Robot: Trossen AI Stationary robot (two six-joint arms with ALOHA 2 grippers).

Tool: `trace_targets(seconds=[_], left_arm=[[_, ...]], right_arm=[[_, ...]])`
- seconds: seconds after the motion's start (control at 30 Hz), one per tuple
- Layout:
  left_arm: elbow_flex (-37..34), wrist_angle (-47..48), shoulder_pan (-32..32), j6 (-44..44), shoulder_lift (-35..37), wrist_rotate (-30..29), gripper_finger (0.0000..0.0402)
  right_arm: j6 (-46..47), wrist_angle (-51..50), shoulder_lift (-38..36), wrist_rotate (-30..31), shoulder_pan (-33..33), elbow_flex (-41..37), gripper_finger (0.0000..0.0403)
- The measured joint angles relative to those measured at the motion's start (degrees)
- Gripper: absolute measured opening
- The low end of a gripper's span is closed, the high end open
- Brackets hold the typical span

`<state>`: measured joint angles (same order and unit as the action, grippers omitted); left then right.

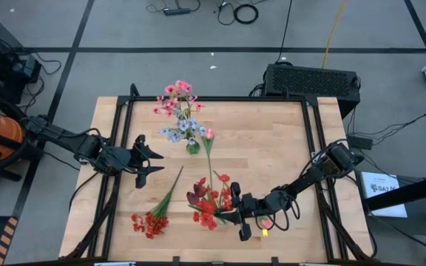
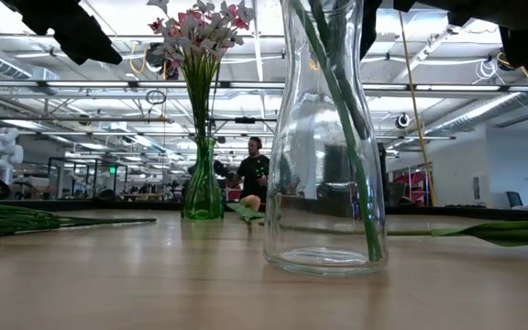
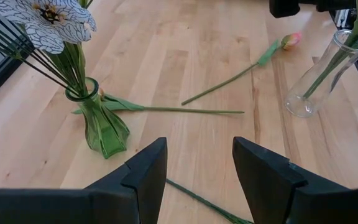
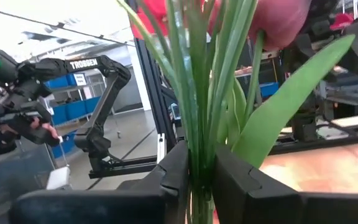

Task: Sort flowers into vase by color
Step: Put the top red flowers into the transparent vase

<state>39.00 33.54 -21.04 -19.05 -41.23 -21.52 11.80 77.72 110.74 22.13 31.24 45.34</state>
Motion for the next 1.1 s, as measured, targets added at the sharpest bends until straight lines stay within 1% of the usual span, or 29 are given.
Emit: trace_targets(seconds=[0.1, 0.43, 0.53, 0.63, 0.77, 0.87, 1.1], left_arm=[[0.0, 0.0, 0.0, 0.0, 0.0, 0.0, 0.0189], [0.0, 0.0, 0.01, -0.02, -0.02, 0.0, 0.0189], [-0.02, 0.0, 0.0, -0.04, 0.0, 0.0, 0.0189], [-0.02, 0.0, 0.0, -0.04, -0.01, 0.0, 0.0189], [-0.02, 0.0, 0.0, -0.04, -0.02, 0.0, 0.0189], [0.0, 0.0, 0.02, -0.04, -0.02, 0.02, 0.0189], [-0.02, 0.0, 0.0, -0.04, -0.02, 0.02, 0.019]], right_arm=[[1.58, -0.06, 0.0, 0.02, 0.34, 0.0, 0.0067], [1.3, -0.36, -0.05, 0.22, 0.75, 0.0, 0.0122], [1.06, -2.71, -1.25, 0.17, 0.75, 0.0, 0.0133], [1.02, -9.62, -4.39, 0.0, 0.75, 0.0, 0.0139], [2.75, -23.33, -10.08, -0.02, 0.75, 0.0, 0.0141], [3.89, -31.84, -14.73, -0.01, 0.75, 0.0, 0.0141], [4.06, -43.61, -23.17, -0.02, 0.75, 0.0, 0.0141]])
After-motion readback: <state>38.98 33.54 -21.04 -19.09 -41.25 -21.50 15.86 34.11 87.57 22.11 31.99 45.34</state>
